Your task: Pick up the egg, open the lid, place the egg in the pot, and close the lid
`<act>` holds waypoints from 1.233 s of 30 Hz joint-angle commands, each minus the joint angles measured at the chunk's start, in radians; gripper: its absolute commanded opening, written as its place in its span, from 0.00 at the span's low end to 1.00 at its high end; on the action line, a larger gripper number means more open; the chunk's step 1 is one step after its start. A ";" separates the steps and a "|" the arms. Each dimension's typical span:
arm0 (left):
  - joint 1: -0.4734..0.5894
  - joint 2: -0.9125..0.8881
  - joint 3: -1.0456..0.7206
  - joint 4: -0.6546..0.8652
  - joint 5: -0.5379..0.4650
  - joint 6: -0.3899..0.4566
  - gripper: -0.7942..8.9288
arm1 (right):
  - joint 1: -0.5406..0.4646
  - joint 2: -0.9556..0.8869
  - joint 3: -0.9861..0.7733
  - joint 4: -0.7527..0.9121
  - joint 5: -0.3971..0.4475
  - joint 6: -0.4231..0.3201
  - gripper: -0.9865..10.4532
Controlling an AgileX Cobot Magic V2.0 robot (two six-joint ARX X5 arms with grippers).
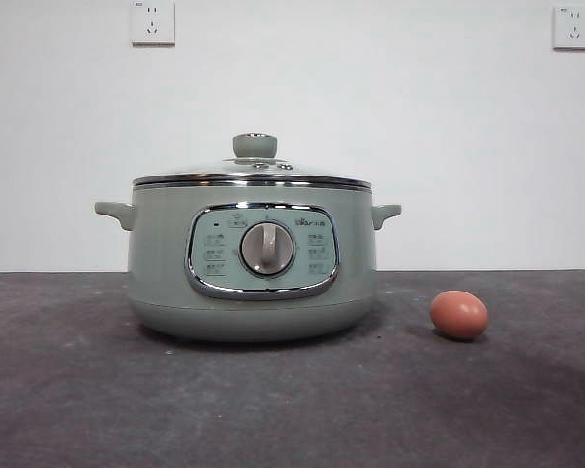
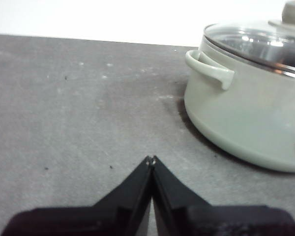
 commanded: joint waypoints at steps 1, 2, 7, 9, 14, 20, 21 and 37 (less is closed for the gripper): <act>0.003 0.000 0.014 0.005 0.004 -0.090 0.08 | -0.001 -0.002 0.008 0.042 0.003 0.098 0.08; 0.003 0.000 0.027 0.000 0.005 -0.098 0.08 | -0.001 -0.002 0.019 0.049 0.003 0.121 0.08; 0.003 0.016 0.125 -0.051 0.027 -0.101 0.08 | -0.001 0.012 0.096 0.048 -0.001 0.160 0.08; 0.003 0.031 0.176 -0.084 0.027 -0.101 0.08 | -0.001 0.033 0.135 0.048 -0.005 0.194 0.08; 0.003 0.100 0.335 -0.206 0.027 -0.101 0.08 | -0.001 0.127 0.263 0.026 -0.066 0.204 0.08; 0.003 0.215 0.532 -0.302 0.081 -0.076 0.08 | -0.001 0.290 0.504 -0.158 -0.079 0.183 0.08; 0.003 0.234 0.561 -0.314 0.094 -0.071 0.08 | -0.001 0.315 0.544 -0.190 -0.091 0.166 0.08; -0.011 0.513 1.004 -0.699 0.253 0.076 0.08 | 0.000 0.661 1.109 -0.752 -0.321 -0.069 0.08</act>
